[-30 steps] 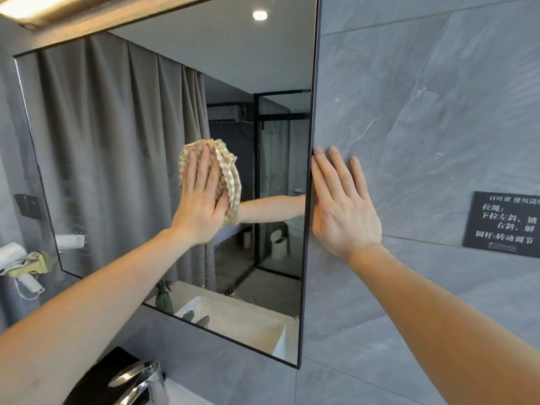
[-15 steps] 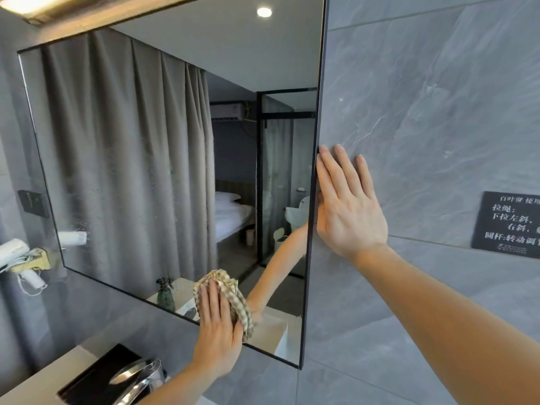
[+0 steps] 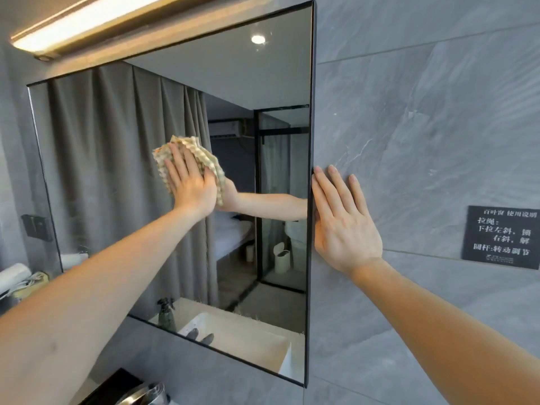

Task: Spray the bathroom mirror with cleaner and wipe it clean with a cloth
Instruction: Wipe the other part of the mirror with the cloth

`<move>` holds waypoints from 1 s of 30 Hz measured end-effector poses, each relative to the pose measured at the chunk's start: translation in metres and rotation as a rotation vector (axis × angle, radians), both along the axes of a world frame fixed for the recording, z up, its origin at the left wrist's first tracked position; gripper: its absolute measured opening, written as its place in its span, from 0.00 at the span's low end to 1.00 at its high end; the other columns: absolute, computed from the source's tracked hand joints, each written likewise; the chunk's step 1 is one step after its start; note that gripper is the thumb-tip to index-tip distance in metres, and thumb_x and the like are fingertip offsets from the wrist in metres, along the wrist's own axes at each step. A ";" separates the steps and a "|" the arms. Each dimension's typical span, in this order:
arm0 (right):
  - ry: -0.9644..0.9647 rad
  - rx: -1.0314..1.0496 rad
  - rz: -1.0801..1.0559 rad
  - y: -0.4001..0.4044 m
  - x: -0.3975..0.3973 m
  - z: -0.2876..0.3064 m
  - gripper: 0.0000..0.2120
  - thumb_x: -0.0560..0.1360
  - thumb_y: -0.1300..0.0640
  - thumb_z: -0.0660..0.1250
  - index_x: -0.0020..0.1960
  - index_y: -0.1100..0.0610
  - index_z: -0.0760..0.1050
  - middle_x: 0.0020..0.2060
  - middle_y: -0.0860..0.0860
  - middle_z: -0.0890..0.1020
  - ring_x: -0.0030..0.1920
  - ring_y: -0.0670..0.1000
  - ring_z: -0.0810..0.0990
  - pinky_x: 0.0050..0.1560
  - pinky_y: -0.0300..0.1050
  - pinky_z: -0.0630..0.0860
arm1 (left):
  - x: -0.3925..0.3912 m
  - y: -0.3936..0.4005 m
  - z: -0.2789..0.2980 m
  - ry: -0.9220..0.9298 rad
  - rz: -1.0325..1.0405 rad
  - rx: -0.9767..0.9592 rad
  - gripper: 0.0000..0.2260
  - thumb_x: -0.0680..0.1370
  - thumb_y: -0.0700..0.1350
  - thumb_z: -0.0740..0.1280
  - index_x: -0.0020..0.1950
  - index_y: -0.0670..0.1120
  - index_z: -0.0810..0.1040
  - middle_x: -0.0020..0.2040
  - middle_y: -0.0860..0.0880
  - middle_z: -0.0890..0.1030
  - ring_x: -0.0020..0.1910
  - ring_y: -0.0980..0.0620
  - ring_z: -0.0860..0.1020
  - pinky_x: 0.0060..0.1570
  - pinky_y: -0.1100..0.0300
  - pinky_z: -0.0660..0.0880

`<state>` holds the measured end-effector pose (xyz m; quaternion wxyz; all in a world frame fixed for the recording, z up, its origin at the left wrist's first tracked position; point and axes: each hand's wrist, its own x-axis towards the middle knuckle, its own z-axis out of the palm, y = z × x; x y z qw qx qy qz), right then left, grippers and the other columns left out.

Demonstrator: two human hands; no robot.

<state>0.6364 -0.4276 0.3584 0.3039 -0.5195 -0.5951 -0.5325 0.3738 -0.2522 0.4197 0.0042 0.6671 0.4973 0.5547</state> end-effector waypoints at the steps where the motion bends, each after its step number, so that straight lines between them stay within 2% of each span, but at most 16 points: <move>1: 0.001 -0.004 0.003 0.000 0.000 0.000 0.33 0.81 0.62 0.60 0.84 0.65 0.58 0.84 0.59 0.59 0.85 0.61 0.54 0.85 0.63 0.51 | 0.002 0.001 0.023 -0.043 0.009 -0.024 0.32 0.87 0.55 0.49 0.86 0.46 0.38 0.86 0.47 0.36 0.85 0.42 0.36 0.83 0.44 0.35; 3: 0.003 -0.011 0.008 0.000 0.000 0.002 0.33 0.81 0.61 0.60 0.84 0.65 0.58 0.84 0.59 0.60 0.85 0.61 0.54 0.85 0.63 0.51 | 0.004 0.002 0.051 -0.085 0.018 -0.049 0.32 0.88 0.55 0.49 0.86 0.47 0.38 0.86 0.48 0.36 0.85 0.42 0.36 0.83 0.43 0.36; 5: 0.003 -0.004 0.011 0.000 0.001 0.002 0.33 0.80 0.61 0.60 0.84 0.65 0.58 0.84 0.59 0.60 0.85 0.61 0.55 0.85 0.64 0.51 | 0.004 0.004 0.052 -0.072 0.024 -0.031 0.32 0.87 0.56 0.48 0.86 0.47 0.37 0.86 0.48 0.36 0.85 0.43 0.36 0.83 0.42 0.36; 12: -0.004 0.020 0.017 0.002 0.002 -0.001 0.32 0.80 0.62 0.61 0.83 0.65 0.60 0.84 0.59 0.61 0.85 0.61 0.56 0.84 0.64 0.52 | 0.015 -0.011 -0.008 0.003 -0.015 0.005 0.33 0.87 0.56 0.48 0.85 0.46 0.34 0.86 0.48 0.33 0.85 0.44 0.34 0.83 0.41 0.38; 16: -0.009 0.026 0.027 0.002 0.002 -0.001 0.33 0.79 0.63 0.62 0.83 0.65 0.60 0.84 0.59 0.62 0.85 0.61 0.56 0.84 0.64 0.53 | 0.054 -0.045 -0.034 0.223 -0.029 0.083 0.37 0.82 0.59 0.41 0.83 0.43 0.29 0.84 0.45 0.28 0.83 0.41 0.29 0.82 0.37 0.37; 19: -0.004 0.023 0.042 0.003 0.002 -0.001 0.31 0.80 0.62 0.59 0.83 0.65 0.60 0.84 0.58 0.62 0.85 0.60 0.56 0.84 0.64 0.52 | 0.081 -0.075 -0.034 0.455 -0.104 0.241 0.38 0.83 0.60 0.45 0.82 0.43 0.26 0.82 0.42 0.25 0.81 0.37 0.27 0.80 0.35 0.34; 21: -0.005 0.021 0.048 0.004 0.002 -0.001 0.30 0.82 0.60 0.55 0.83 0.65 0.61 0.83 0.59 0.63 0.85 0.61 0.57 0.84 0.63 0.53 | 0.094 -0.087 -0.030 0.560 -0.108 0.331 0.38 0.83 0.59 0.46 0.82 0.43 0.28 0.82 0.40 0.27 0.81 0.34 0.28 0.80 0.32 0.37; 24: -0.011 0.009 0.045 0.003 0.003 0.000 0.30 0.82 0.58 0.53 0.82 0.65 0.62 0.83 0.59 0.63 0.85 0.61 0.58 0.85 0.63 0.52 | 0.090 -0.085 -0.025 0.617 -0.101 0.396 0.37 0.83 0.58 0.47 0.84 0.43 0.33 0.84 0.40 0.32 0.83 0.34 0.31 0.81 0.32 0.42; 27: -0.014 0.020 0.047 0.003 0.004 0.000 0.30 0.81 0.60 0.56 0.82 0.65 0.62 0.83 0.59 0.63 0.85 0.61 0.58 0.85 0.63 0.52 | 0.076 -0.073 -0.023 0.638 -0.090 0.478 0.36 0.84 0.57 0.51 0.86 0.43 0.39 0.86 0.41 0.37 0.84 0.36 0.35 0.81 0.33 0.46; 30: -0.012 0.013 0.054 0.004 0.004 0.000 0.31 0.81 0.60 0.60 0.83 0.65 0.61 0.83 0.59 0.62 0.85 0.60 0.57 0.84 0.64 0.53 | 0.062 -0.057 -0.016 0.575 -0.035 0.475 0.35 0.85 0.57 0.50 0.86 0.44 0.37 0.86 0.42 0.38 0.85 0.38 0.37 0.82 0.35 0.47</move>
